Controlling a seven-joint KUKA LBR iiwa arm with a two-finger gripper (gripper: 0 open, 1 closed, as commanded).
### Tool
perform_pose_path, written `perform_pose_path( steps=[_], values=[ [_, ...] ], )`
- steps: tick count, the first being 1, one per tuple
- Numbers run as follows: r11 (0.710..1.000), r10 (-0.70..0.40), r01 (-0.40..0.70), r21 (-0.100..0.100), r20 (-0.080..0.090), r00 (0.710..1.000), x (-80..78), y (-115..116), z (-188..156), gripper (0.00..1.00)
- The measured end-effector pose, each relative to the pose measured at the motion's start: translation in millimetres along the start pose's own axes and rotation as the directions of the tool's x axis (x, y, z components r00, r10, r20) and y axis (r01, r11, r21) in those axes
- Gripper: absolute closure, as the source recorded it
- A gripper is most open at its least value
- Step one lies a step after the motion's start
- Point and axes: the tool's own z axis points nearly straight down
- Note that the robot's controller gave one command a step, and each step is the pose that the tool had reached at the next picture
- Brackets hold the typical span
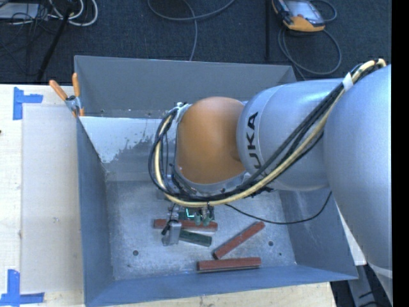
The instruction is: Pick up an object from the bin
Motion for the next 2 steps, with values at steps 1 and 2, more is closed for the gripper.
perform_pose_path(
  steps=[1, 2],
  values=[
    [1.0, 0.004, -0.004, -0.001, 0.007, 1.0, -2.2, -0.8, -3.9, 0.0],
    [1.0, -0.028, 0.028, -0.002, 0.011, 1.0, -4.2, -66.3, 69.6, 0.0]
  ],
)
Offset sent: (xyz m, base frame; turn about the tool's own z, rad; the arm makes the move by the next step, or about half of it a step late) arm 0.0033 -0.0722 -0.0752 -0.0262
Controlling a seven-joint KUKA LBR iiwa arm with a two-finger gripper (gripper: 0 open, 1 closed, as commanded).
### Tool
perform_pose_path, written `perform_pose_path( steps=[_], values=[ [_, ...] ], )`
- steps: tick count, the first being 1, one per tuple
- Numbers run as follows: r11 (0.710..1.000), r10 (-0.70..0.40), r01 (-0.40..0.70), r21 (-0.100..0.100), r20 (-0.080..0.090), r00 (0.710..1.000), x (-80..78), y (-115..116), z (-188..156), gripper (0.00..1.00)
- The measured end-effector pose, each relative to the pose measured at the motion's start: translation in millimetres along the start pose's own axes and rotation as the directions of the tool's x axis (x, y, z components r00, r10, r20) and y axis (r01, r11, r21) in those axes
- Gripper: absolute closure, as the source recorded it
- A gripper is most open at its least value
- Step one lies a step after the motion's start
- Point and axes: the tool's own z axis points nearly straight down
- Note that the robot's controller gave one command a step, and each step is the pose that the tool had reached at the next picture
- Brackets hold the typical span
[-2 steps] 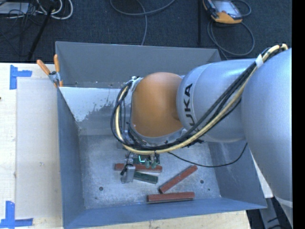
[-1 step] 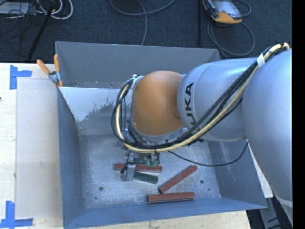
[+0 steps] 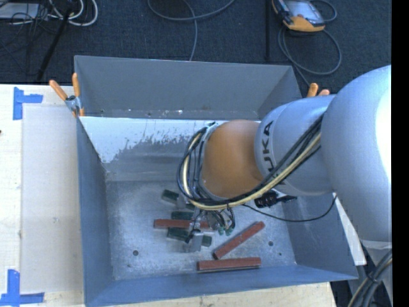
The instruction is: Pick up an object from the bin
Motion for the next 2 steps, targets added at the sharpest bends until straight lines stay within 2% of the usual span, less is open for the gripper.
perform_pose_path(
  steps=[1, 2],
  values=[
    [1.0, -0.028, 0.028, 0.001, -0.001, 1.0, -10.6, -3.1, 7.6, 0.0],
    [1.0, -0.004, 0.004, -0.001, -0.001, 1.0, -1.8, 0.2, 0.8, 0.0]
  ],
)
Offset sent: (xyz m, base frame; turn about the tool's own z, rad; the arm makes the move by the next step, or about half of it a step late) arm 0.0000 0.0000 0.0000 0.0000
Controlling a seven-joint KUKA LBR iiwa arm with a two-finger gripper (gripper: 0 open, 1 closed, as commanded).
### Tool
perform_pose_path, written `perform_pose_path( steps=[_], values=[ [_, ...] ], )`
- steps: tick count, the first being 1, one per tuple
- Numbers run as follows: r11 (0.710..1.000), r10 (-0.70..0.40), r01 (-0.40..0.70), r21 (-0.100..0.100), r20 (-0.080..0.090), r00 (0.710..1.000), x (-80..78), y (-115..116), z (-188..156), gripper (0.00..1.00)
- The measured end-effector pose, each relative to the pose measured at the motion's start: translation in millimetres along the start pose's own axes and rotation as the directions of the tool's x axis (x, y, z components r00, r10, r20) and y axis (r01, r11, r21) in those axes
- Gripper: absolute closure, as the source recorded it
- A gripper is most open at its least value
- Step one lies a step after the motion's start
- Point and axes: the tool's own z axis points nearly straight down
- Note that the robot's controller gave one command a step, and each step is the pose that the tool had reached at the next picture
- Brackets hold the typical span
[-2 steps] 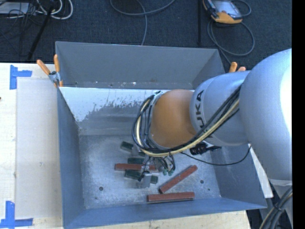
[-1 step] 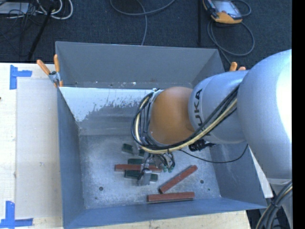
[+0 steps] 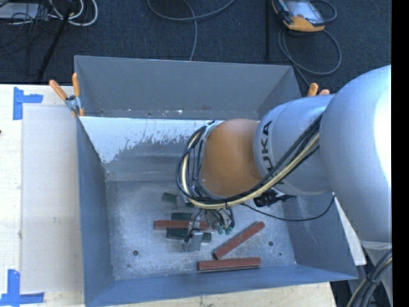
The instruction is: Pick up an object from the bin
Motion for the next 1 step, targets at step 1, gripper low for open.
perform_pose_path(
  steps=[1],
  values=[
    [1.0, -0.018, 0.018, 0.0, 0.002, 1.0, -7.4, -1.7, 4.9, 0.0]
  ],
)
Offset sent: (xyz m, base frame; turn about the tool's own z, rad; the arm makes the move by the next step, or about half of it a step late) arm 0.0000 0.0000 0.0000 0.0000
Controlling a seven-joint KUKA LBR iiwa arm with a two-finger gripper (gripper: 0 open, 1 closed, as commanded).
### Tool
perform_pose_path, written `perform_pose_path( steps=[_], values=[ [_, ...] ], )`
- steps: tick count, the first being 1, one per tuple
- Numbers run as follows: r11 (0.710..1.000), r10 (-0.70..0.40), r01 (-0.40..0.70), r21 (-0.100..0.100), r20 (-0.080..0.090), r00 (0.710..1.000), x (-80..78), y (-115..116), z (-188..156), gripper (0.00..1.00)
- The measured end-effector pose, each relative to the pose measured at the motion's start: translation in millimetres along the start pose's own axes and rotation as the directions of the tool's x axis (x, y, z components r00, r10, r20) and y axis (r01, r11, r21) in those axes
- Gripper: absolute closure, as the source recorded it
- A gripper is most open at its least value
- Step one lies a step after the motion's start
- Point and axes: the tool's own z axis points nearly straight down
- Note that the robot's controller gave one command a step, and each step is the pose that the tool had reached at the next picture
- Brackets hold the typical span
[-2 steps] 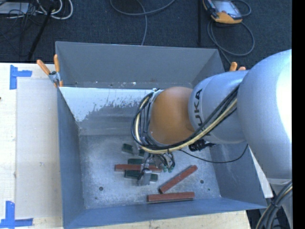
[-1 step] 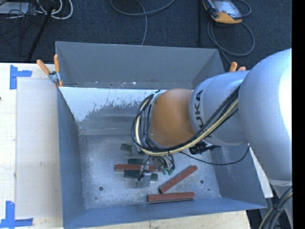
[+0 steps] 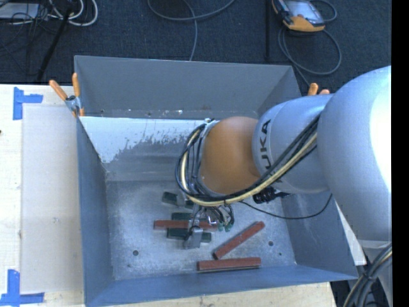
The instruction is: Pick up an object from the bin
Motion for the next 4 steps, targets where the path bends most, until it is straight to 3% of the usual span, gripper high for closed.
perform_pose_path(
  steps=[1, 3, 4],
  values=[
    [1.0, 0.021, -0.021, 0.0, 0.009, 1.0, 3.6, 1.1, -8.1, 1.0],
    [1.0, 0.022, -0.022, 0.0, 0.005, 1.0, 4.4, 1.0, -10.4, 1.0],
    [1.0, 0.022, -0.022, 0.002, -0.01, 1.0, 7.7, 0.8, -27.7, 1.0]
  ],
)
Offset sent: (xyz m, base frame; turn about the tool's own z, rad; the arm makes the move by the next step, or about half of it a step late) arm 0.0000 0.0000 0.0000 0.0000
